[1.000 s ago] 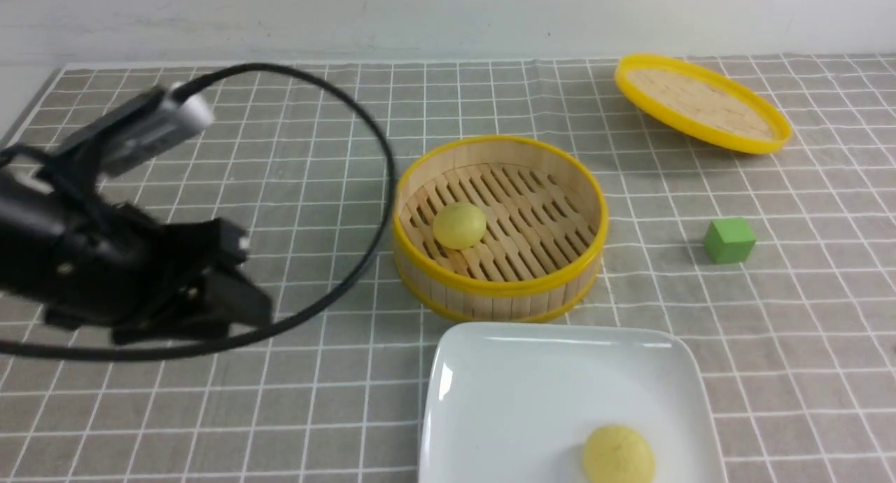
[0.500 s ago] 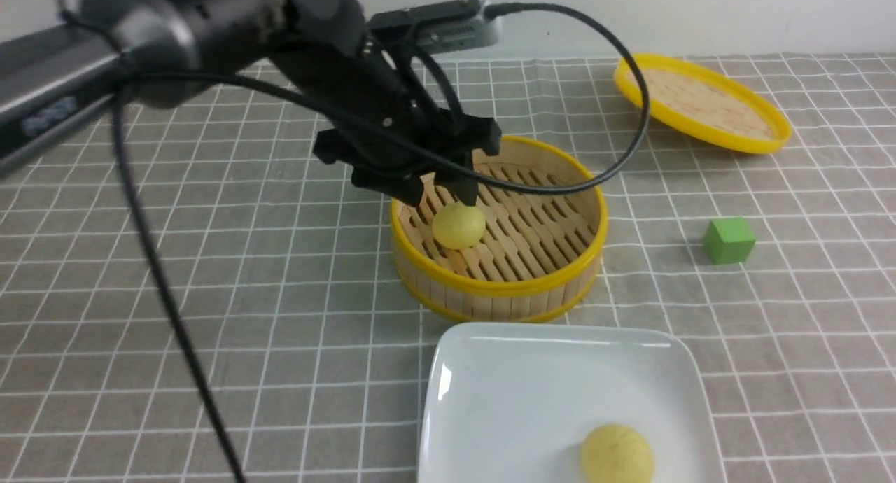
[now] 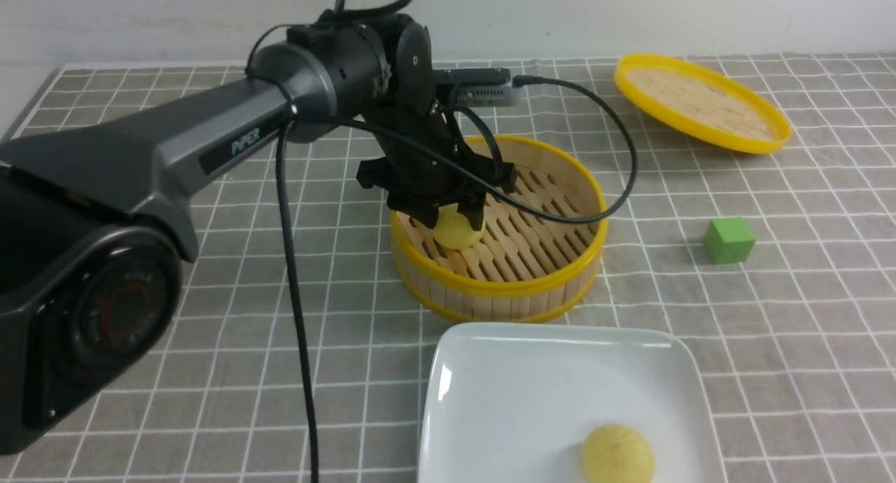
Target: Put the steamed buns into the plate on the grey tablecloth.
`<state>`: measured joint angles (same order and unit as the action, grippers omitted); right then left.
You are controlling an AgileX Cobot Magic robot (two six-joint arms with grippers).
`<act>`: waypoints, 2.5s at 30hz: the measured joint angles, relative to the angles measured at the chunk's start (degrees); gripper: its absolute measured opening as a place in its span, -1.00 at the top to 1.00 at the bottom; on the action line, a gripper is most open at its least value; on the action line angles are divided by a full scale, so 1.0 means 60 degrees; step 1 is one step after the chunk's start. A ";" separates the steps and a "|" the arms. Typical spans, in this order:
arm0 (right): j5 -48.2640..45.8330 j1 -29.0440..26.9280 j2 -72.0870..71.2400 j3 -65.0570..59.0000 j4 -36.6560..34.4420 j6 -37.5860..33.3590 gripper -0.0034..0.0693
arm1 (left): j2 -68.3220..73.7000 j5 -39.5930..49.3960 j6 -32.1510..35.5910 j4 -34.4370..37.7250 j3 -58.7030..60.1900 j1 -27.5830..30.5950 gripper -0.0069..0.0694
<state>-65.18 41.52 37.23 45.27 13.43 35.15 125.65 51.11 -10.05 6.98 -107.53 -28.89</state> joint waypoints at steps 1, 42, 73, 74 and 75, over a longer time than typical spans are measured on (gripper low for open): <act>0.0011 0.0000 0.0000 0.0000 0.0000 0.0000 0.92 | 0.0023 -0.0010 0.0000 0.0000 -0.0003 0.0000 -0.09; -0.0885 0.0000 -0.3247 0.0272 0.1071 -0.0916 0.87 | -0.4151 -0.0489 -0.1325 0.0185 0.6106 -0.3206 -0.42; 0.6639 0.0000 -0.6106 -0.4222 -0.1373 -0.4083 0.86 | -0.6027 0.0022 -0.1610 -0.1733 0.5233 -0.3206 0.81; 0.6639 0.0000 -0.6106 -0.4222 -0.1373 -0.4083 0.86 | -0.6027 0.0022 -0.1652 -0.1737 0.5233 -0.3206 0.81; 0.6639 0.0000 -0.6106 -0.4222 -0.1373 -0.4092 0.85 | -0.6027 0.0022 -0.1704 -0.1744 0.5233 -0.3206 0.81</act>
<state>-25.34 41.52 0.59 19.94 5.19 10.60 89.49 51.24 -20.28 -3.49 -76.14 -48.13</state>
